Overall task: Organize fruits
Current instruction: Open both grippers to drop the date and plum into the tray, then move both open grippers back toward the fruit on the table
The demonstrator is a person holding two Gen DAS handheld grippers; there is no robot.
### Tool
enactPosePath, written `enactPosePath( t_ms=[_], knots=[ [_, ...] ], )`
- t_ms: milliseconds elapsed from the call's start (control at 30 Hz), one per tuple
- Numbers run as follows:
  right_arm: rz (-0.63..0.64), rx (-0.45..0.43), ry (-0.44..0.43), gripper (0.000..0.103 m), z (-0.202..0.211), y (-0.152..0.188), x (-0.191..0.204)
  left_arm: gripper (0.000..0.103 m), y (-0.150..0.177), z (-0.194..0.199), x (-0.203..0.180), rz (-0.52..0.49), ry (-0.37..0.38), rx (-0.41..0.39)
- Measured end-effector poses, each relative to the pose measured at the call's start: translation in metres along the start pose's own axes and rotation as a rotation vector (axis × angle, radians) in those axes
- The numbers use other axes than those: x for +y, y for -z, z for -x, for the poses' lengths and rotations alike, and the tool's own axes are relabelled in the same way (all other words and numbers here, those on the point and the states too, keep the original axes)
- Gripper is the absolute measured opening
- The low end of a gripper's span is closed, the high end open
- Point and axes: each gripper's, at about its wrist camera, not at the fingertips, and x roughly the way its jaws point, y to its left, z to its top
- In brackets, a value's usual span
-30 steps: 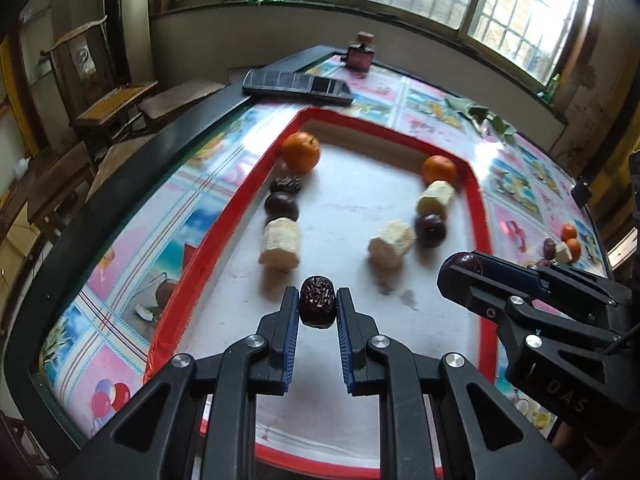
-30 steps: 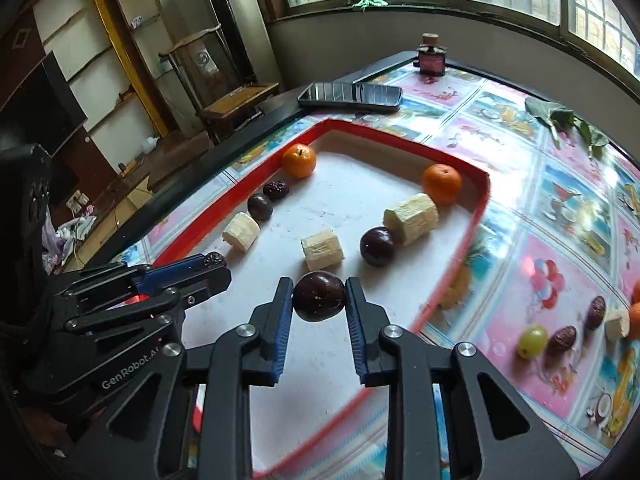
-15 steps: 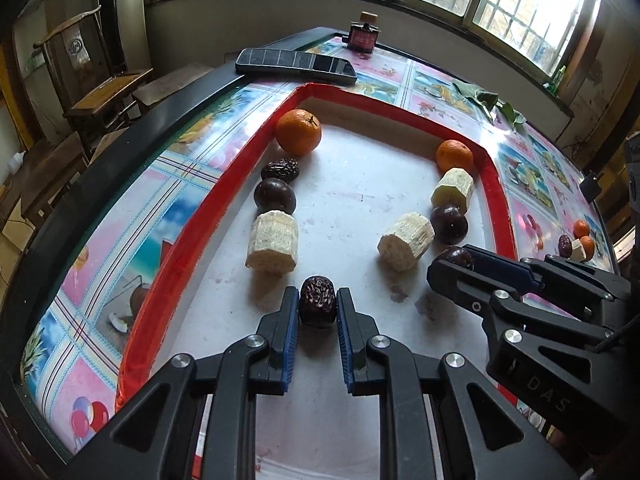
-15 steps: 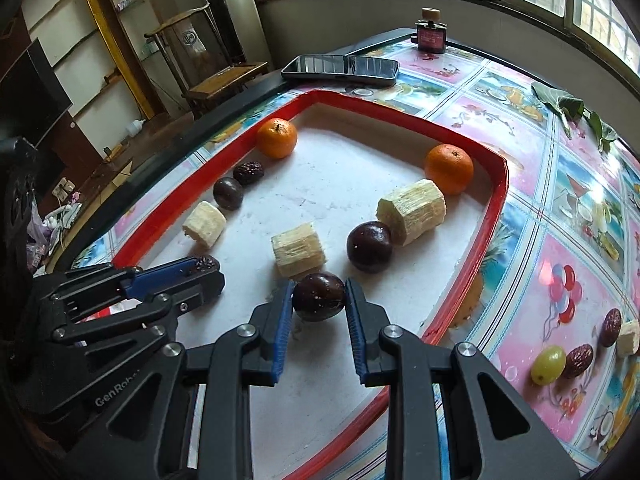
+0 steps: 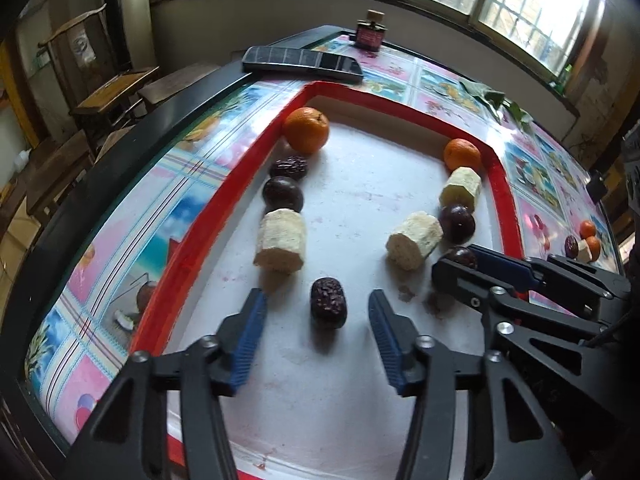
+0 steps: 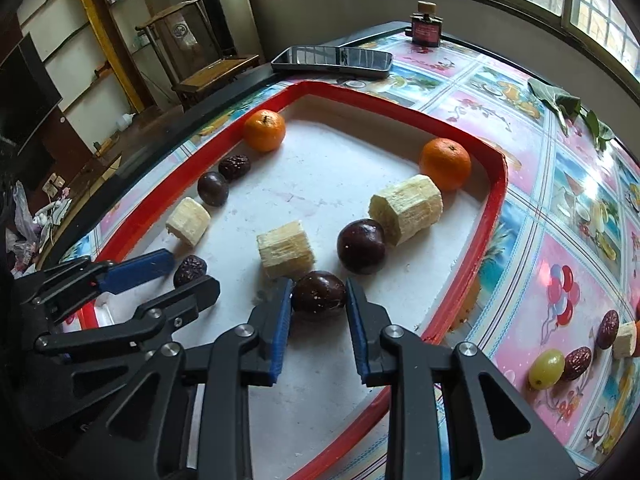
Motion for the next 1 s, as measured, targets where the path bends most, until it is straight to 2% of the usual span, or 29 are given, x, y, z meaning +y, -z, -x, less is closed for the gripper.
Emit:
enactPosePath(
  t_ms=[167, 433, 833, 1000],
  knots=[
    [-0.005, 0.005, 0.019, 0.038, 0.002, 0.0, -0.001, 0.063, 0.002, 0.002, 0.004, 0.022, -0.013, 0.012],
    [-0.028, -0.029, 0.02, 0.051, 0.022, 0.001, -0.004, 0.064, 0.008, 0.009, 0.007, 0.033, -0.047, 0.01],
    [-0.076, -0.057, -0.001, 0.054, 0.051, 0.018, -0.011, 0.065, 0.018, 0.026, -0.006, 0.005, -0.05, -0.008],
    [-0.104, -0.072, -0.007, 0.055, 0.067, 0.032, -0.021, 0.065, 0.022, 0.034, -0.032, -0.05, -0.029, -0.034]
  ],
)
